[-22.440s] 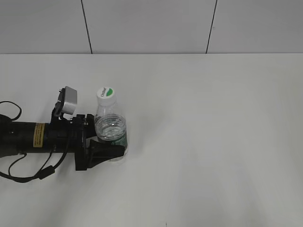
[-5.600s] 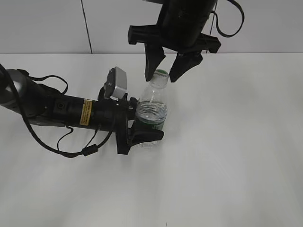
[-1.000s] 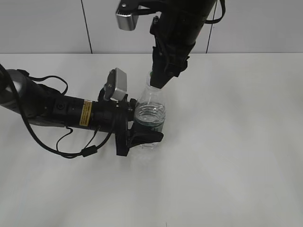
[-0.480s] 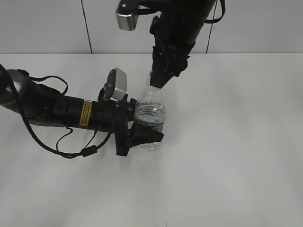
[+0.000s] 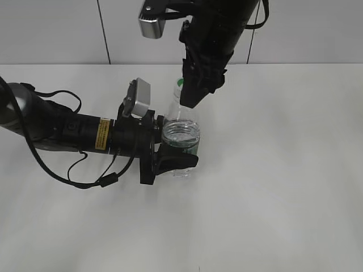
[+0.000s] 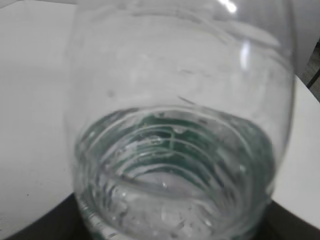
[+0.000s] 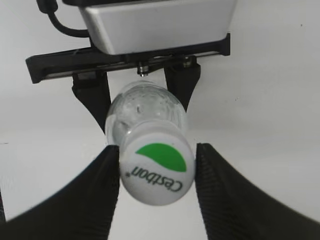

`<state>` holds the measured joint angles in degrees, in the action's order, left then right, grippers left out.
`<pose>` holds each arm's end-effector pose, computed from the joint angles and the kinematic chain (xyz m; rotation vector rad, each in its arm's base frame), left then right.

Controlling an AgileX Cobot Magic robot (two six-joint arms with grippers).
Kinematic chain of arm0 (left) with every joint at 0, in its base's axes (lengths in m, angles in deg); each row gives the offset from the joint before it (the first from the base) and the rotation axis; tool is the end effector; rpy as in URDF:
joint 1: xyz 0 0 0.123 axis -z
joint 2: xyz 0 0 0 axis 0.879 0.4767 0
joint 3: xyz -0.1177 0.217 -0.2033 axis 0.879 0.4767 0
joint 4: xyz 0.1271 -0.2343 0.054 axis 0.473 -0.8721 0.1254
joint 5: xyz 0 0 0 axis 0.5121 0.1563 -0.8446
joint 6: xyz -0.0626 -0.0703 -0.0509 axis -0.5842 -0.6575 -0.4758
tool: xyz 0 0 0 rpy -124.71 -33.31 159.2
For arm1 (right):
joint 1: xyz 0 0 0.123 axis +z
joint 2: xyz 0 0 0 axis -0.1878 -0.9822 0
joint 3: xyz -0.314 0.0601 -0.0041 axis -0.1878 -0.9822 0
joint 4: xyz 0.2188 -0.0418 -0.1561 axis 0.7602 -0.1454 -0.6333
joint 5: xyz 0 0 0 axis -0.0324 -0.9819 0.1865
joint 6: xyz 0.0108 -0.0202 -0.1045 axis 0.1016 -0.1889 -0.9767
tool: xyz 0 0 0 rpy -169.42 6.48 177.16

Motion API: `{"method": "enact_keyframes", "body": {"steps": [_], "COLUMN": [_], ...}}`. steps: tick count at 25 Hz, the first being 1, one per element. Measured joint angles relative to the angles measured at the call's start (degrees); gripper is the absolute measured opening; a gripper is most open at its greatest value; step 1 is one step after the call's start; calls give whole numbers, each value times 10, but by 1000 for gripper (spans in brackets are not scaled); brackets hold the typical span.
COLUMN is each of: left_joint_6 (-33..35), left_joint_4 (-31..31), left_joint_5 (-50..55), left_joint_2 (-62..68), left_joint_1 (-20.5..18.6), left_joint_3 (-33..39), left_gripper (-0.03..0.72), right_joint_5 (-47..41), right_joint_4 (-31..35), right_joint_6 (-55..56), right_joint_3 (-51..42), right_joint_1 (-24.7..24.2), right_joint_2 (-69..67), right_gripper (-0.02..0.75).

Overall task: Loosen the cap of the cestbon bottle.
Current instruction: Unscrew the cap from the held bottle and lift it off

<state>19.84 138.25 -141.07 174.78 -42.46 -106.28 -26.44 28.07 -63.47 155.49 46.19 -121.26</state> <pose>0.3583 -0.2247 0.0878 1.3411 1.5250 -1.0867 0.3624 0.2875 0.2942 -2.0600 1.9341 0.2533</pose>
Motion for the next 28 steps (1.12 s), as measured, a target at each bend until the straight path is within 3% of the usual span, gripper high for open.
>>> {"method": "enact_keyframes", "body": {"steps": [8,18,28], "left_joint_6": [0,0,0], "left_joint_4": [0,-1,-1], "left_joint_5": [-1,-1,1], "left_joint_2": [0,0,0], "left_joint_1": [0,0,0], "left_joint_3": [0,0,0], "left_gripper": [408,408,408], "right_joint_5": [0,0,0], "right_joint_4": [23,28,28], "right_joint_6": [-1,35,298], "right_joint_3": [0,8,53], "right_joint_1": [0,0,0], "right_joint_2": [0,30,33], "right_gripper": [448,459,459]}}
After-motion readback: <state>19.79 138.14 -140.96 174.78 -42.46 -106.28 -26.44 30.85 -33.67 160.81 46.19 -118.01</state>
